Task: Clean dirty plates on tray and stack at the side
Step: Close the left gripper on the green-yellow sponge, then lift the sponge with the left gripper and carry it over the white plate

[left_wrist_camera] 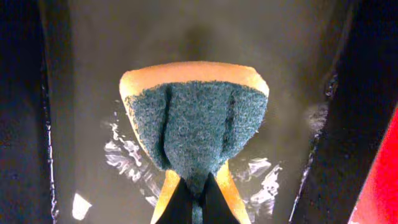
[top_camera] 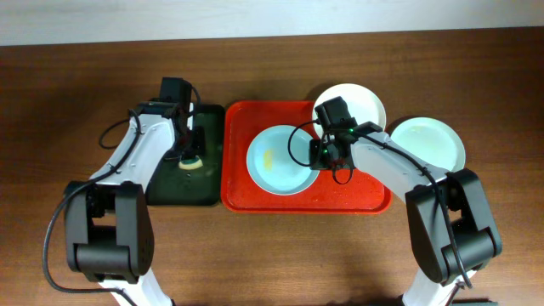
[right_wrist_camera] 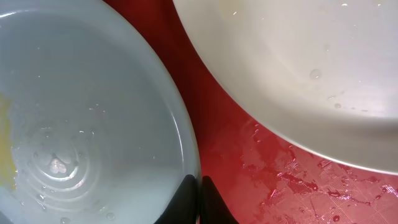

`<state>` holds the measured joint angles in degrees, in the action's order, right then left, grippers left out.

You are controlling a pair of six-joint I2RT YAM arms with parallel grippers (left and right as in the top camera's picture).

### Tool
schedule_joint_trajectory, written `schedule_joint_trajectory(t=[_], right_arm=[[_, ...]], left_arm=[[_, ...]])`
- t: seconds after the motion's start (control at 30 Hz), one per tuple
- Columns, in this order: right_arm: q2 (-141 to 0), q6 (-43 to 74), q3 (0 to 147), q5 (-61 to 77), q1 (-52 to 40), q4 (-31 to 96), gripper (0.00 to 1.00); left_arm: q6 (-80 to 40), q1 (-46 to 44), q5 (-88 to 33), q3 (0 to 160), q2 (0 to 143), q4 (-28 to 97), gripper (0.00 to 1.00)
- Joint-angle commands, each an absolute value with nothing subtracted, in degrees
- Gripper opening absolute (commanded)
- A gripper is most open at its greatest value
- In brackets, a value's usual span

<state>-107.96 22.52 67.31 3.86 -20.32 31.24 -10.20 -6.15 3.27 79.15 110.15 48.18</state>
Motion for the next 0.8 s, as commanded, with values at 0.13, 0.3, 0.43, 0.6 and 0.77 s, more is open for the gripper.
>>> schedule_joint_trajectory(t=[0.13, 0.3, 0.43, 0.6, 0.77], right_arm=[[-108.7, 23.0, 66.8, 2.7, -20.6, 31.3, 0.04], [-108.7, 22.9, 66.8, 2.7, -20.6, 31.3, 0.05], [-108.7, 22.9, 66.8, 2.7, -20.6, 31.3, 0.05], [-108.7, 22.9, 66.8, 2.7, -20.6, 31.3, 0.05], [-108.7, 22.9, 66.8, 2.8, -20.6, 31.3, 0.05]], left_arm=[[-11.3, -6.9, 2.6, 74.2, 108.9, 46.1, 0.0], [-11.2, -6.9, 2.8, 68.8, 108.9, 40.0, 0.18], [-11.2, -6.9, 3.0, 69.2, 108.9, 38.5, 0.31], [-11.2, -6.8, 4.3, 69.4, 108.9, 37.1, 0.3], [-11.3, -6.9, 4.3, 69.0, 109.0, 37.0, 0.25]])
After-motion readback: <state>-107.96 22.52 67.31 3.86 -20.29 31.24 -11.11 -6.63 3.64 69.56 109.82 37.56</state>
